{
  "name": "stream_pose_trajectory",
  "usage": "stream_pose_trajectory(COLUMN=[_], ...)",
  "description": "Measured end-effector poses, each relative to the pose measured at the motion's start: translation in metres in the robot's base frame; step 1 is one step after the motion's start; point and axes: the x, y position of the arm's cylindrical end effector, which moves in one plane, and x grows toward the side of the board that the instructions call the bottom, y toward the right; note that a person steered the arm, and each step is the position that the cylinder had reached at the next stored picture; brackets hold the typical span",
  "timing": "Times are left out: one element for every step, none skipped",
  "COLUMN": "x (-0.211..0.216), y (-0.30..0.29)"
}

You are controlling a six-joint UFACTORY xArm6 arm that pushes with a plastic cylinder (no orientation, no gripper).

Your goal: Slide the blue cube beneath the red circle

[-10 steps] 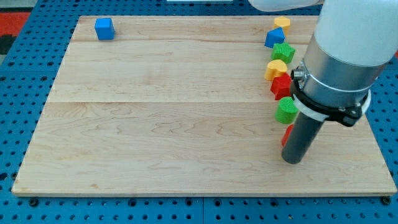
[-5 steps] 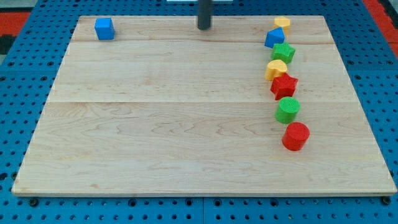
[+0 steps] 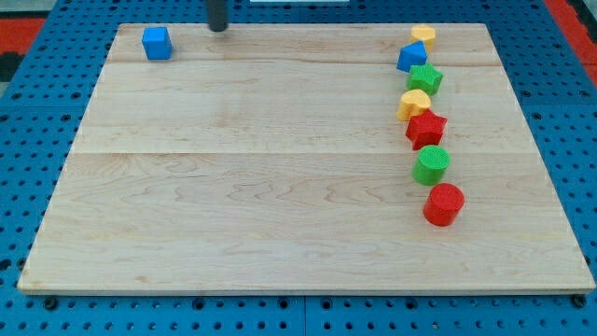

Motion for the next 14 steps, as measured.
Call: stream_pose_trajectory(x=[0.030, 0.067, -0.001, -0.001, -0.001, 0.021, 0.021, 0.043, 0.073, 0.125, 0.187, 0.185, 0.226, 0.261], y=[-0.023, -0.042, -0.011, -0.027, -0.095, -0.144, -0.088, -0.056, -0.059, -0.023, 0.008, -0.042, -0.038, 0.047])
